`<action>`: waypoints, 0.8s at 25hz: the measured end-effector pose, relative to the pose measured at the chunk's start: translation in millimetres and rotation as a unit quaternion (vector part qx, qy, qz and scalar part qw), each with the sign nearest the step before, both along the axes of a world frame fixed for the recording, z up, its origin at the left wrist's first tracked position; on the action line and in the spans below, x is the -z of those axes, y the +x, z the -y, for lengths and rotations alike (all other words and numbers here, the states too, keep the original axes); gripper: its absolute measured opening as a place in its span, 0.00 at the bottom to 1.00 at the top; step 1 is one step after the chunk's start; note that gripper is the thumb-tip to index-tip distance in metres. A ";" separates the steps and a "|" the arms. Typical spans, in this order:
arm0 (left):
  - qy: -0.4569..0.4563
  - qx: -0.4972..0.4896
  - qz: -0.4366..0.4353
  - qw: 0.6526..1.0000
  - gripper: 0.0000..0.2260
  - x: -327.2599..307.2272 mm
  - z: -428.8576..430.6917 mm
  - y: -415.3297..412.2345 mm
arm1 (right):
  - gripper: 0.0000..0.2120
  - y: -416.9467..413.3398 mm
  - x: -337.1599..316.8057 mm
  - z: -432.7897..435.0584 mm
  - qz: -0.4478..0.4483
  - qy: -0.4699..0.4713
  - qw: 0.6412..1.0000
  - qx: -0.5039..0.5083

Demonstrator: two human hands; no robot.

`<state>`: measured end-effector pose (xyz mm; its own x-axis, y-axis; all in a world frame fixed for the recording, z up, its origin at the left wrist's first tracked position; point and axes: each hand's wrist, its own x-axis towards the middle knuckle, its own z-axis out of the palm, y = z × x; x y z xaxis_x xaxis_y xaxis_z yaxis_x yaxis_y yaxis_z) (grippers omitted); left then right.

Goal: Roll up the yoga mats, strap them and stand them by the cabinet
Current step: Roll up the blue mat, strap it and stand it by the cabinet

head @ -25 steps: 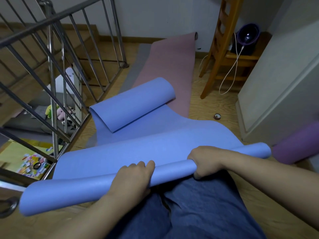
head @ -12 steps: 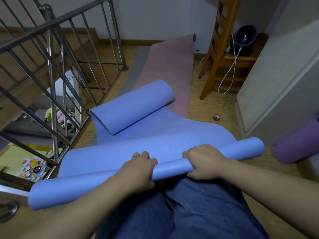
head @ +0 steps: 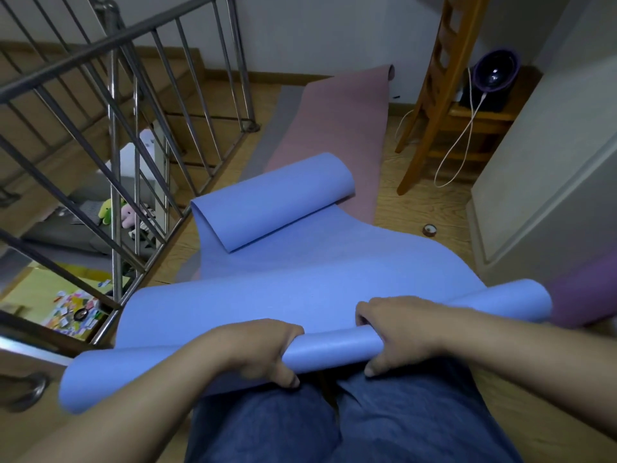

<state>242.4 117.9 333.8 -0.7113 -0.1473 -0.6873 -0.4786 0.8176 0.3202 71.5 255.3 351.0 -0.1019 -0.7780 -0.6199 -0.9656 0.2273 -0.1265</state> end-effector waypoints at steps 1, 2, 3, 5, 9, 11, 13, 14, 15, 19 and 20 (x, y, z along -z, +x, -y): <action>0.016 -0.002 0.010 1.000 0.17 4.7 2.1 -2.6 | 0.26 6.4 3.2 -10.7 -0.038 -0.058 0.997 -0.017; 0.035 -0.003 0.022 0.999 0.18 7.3 5.1 -5.5 | 0.26 12.2 6.4 -19.3 -0.071 -0.107 0.991 -0.044; 0.052 -0.001 0.035 0.998 0.18 8.2 8.7 -9.3 | 0.24 15.3 10.6 -24.2 -0.086 -0.141 0.984 -0.061; 0.085 0.012 0.071 0.994 0.18 6.3 13.3 -17.7 | 0.20 15.3 18.4 -24.5 -0.091 -0.159 0.981 -0.060; 0.041 0.007 0.074 0.996 0.18 3.8 8.2 -20.4 | 0.16 4.2 19.4 -5.4 -0.073 -0.109 0.990 -0.044; -0.097 -0.005 0.017 0.995 0.19 4.8 -7.3 -10.8 | 0.15 -0.8 16.7 6.8 -0.047 -0.062 0.996 -0.051; -0.253 -0.010 -0.047 0.966 0.19 8.1 -31.2 0.7 | 0.15 -2.8 17.1 19.4 -0.014 -0.010 0.998 -0.052; -0.298 -0.003 -0.067 0.952 0.18 11.2 -40.7 5.3 | 0.15 -3.3 17.0 25.3 0.003 0.016 0.999 -0.050; -0.315 0.001 -0.086 0.945 0.17 14.1 -45.4 7.7 | 0.15 -3.6 15.3 29.7 0.019 0.043 0.998 -0.046; -0.150 -0.053 -0.107 0.981 0.15 -1.4 -22.0 15.2 | 0.12 -5.7 -2.5 33.3 0.086 0.116 0.989 -0.034; -0.080 -0.058 -0.089 0.991 0.15 -6.1 -14.8 16.8 | 0.13 -5.4 -6.6 31.1 0.105 0.131 0.985 -0.034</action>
<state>259.2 132.7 339.8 -0.7912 -0.3332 -0.5128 -0.5204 0.8072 0.2786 66.1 224.2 357.6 0.0969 -0.5891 -0.8022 -0.9387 0.2138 -0.2704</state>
